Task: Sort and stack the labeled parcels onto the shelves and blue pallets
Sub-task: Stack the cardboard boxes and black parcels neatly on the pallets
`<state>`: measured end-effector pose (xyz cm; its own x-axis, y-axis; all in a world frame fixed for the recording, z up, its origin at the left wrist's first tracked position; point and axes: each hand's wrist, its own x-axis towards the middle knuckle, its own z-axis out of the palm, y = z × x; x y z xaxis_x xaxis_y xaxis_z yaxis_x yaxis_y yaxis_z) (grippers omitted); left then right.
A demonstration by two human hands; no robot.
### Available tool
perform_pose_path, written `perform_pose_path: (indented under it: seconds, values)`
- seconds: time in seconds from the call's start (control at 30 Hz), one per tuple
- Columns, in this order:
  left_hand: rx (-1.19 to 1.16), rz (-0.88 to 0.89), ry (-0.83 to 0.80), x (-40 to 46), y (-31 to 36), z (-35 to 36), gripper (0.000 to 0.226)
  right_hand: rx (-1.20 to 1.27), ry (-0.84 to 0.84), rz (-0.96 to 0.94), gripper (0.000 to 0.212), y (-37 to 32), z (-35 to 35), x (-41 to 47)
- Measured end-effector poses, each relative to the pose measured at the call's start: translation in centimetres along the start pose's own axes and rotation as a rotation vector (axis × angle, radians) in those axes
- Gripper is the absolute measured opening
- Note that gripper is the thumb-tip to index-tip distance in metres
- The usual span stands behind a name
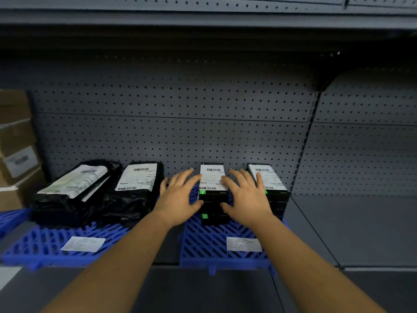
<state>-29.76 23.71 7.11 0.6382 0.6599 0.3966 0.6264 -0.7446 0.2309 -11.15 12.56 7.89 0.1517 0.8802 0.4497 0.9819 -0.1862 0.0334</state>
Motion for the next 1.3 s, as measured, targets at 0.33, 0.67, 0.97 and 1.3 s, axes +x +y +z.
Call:
perform_pose_path:
  seconds: [0.33, 0.67, 0.97, 1.3]
  values:
    - [0.060, 0.060, 0.014, 0.4, 0.2, 0.0, 0.049, 0.063, 0.060, 0.016, 0.061, -0.4, 0.0, 0.0]
    - [0.112, 0.094, -0.032, 0.4, 0.7, 0.8, 0.063, 0.004, 0.015, -0.010, 0.067, -0.1, 0.7, 0.0]
    - [0.114, 0.082, -0.036, 0.7, 0.8, 1.2, 0.054, -0.018, 0.013, -0.016, 0.066, -0.2, 0.9, 0.8]
    - [0.214, 0.073, -0.090, 0.7, 0.6, 1.3, 0.082, -0.093, -0.045, -0.049, 0.089, -0.9, 0.8, 0.1]
